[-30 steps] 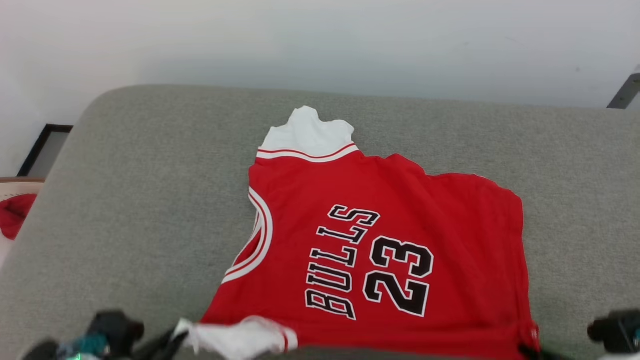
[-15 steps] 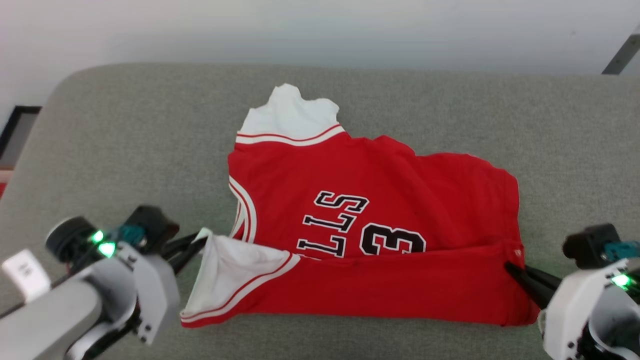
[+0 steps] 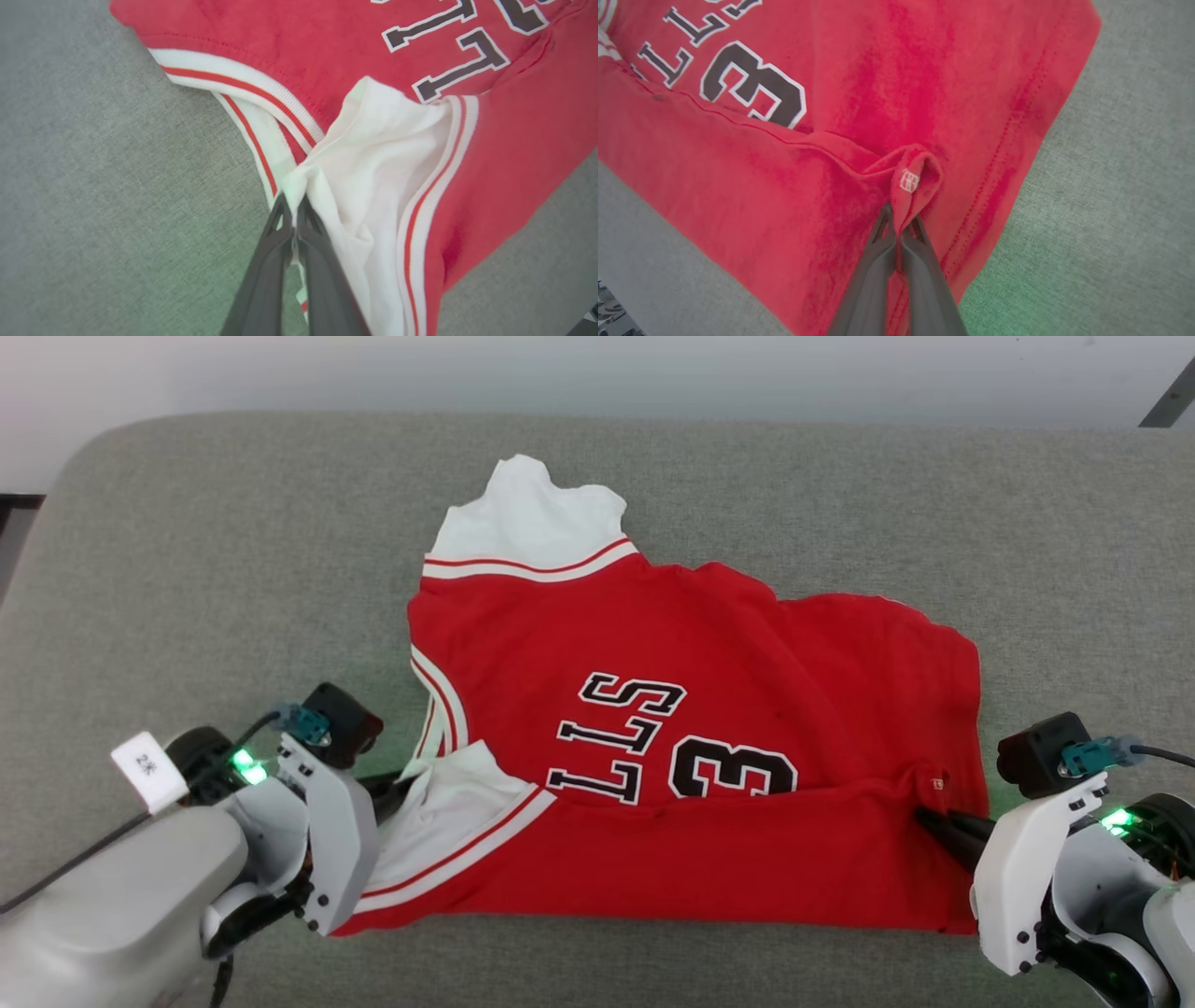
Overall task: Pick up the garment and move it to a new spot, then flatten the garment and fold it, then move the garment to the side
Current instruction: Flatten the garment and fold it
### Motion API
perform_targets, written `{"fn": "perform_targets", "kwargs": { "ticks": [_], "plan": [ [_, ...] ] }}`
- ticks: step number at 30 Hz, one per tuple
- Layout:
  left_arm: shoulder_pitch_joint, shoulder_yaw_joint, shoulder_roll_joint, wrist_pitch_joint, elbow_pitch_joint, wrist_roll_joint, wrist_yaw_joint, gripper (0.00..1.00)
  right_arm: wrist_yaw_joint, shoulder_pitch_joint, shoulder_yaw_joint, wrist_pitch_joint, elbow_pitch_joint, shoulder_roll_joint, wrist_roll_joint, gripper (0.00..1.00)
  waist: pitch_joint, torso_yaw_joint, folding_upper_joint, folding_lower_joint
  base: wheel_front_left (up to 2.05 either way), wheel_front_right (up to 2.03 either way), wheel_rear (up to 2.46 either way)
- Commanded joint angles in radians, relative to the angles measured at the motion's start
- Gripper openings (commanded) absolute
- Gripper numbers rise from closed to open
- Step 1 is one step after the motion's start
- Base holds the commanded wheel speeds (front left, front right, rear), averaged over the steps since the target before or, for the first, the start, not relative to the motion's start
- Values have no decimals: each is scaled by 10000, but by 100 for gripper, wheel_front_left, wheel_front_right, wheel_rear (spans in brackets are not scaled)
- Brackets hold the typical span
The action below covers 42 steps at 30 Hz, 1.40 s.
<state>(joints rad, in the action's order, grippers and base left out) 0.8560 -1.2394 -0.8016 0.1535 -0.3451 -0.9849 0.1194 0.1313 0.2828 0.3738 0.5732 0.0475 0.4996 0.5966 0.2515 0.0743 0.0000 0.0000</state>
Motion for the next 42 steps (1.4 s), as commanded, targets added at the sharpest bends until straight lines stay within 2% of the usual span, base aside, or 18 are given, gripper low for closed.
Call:
{"fn": "perform_targets", "kwargs": {
  "ticks": [1, 2, 3, 6, 7, 8, 9, 10, 11, 12, 14, 18, 25, 34, 42],
  "plan": [
    [32, -19, 29, 38, -84, -80, 34, 0, -9, 115, 46, 36, 26, -20, -25, 0, -12, 14, 0, 0, 0, 0, 0],
    [47, -22, 76, 94, -190, -176, 35, 2, -9, 150, 69, 50, 71, -27, 2, 0, -32, 27, 0, 0, 0, 0, 0],
    [62, -26, 122, 107, -273, -296, 59, 13, -9, 179, 72, 77, 122, -21, 25, 0, -63, 46, 0, 0, 0, 0, 0],
    [62, 42, 243, 182, -507, -698, 91, 63, -9, 204, 110, 161, 279, 9, 39, 1, -208, 114, 0, 0, 0, 0, 0],
    [75, 67, 245, 184, -556, -806, 98, 93, -9, 235, 130, 180, 314, 6, 48, 14, -265, 123, 0, 0, 0, 0, 0],
    [87, 113, 277, 168, -598, -943, 104, 100, -9, 255, 133, 182, 356, 18, 43, 18, -327, 156, 0, 0, 0, 0, 0],
    [69, 146, 293, 224, -665, -1130, 112, 100, -9, 282, 167, 179, 450, 5, 36, 34, -468, 201, 0, 0, 0, 0, 0],
    [69, 146, 293, 224, -665, -1130, 112, 100, -9, 282, 167, 179, 450, 5, 36, 34, -468, 201, 0, 0, 0, 0, 0],
    [64, 164, 298, 221, -671, -1226, 115, 100, -9, 313, 207, 166, 483, 1, 15, 44, -541, 219, 0, 0, 0, 0, 0],
    [51, 203, 300, 208, -681, -1309, 102, 100, -9, 346, 232, 129, 521, -11, -7, 58, -616, 236, 0, 0, 0, 0, 0],
    [33, 265, 288, 227, -714, -1492, 99, 100, -9, 352, 277, 94, 646, -58, -13, 100, -784, 276, 0, 0, 0, 0, 0],
    [-8, 348, 182, 204, -724, -1657, 63, 100, -9, 387, 323, 79, 945, -161, -39, 100, -1133, 354, 0, 0, 0, 0, 0],
    [-120, 536, -142, 312, -380, -1920, -341, 100, -9, 481, 231, -316, 1187, -350, -174, 100, -1645, 427, 0, 0, 0, 0, 0],
    [-747, 777, -901, 958, 597, -2953, -1232, 100, -9, 306, -90, -1187, 974, -618, -318, 100, -2078, 154, 0, 0, 0, 0, 0],
    [-1763, 752, -1550, 1912, 1454, -4302, -2255, 100, -9, -348, -1319, -1750, 197, -837, -718, 100, -2177, -310, 0, 0, 0, 0, 0]
  ]
}}
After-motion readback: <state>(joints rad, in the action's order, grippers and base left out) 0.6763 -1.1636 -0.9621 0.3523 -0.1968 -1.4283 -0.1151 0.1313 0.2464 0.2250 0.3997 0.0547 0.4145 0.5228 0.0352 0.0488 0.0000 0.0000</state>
